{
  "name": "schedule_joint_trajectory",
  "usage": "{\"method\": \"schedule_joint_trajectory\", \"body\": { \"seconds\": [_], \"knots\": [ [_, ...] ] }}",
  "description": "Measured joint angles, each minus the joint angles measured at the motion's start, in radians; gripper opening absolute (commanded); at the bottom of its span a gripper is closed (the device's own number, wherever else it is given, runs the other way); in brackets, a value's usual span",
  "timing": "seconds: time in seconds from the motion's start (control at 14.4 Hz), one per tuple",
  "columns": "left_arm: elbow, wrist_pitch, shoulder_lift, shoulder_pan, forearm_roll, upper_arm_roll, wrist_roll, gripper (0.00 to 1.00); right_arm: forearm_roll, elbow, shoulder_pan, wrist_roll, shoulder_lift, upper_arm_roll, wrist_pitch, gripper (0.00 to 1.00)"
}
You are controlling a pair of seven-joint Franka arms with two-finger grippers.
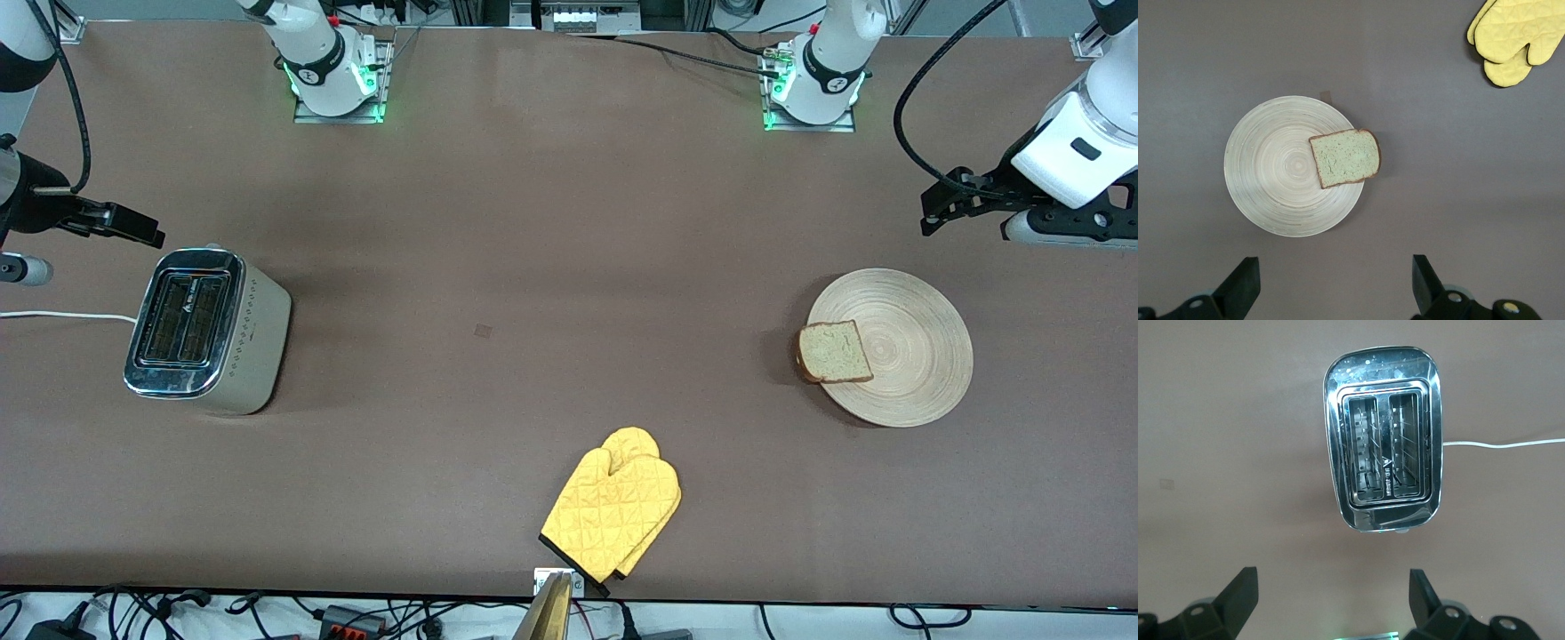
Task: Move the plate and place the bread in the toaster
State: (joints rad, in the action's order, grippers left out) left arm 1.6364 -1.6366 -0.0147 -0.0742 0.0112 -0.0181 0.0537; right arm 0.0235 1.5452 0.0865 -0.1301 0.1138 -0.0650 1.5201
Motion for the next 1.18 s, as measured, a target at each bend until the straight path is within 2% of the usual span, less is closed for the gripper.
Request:
{"method": "schedule_joint_trajectory", "body": {
  "seconds": [1.18],
  "knots": [
    [-0.004,0.016,0.0,0.002,0.002,0.001,0.001,1.0,0.0,0.0,0.0,0.0,0.0,0.0,0.0,1.0]
  ]
}}
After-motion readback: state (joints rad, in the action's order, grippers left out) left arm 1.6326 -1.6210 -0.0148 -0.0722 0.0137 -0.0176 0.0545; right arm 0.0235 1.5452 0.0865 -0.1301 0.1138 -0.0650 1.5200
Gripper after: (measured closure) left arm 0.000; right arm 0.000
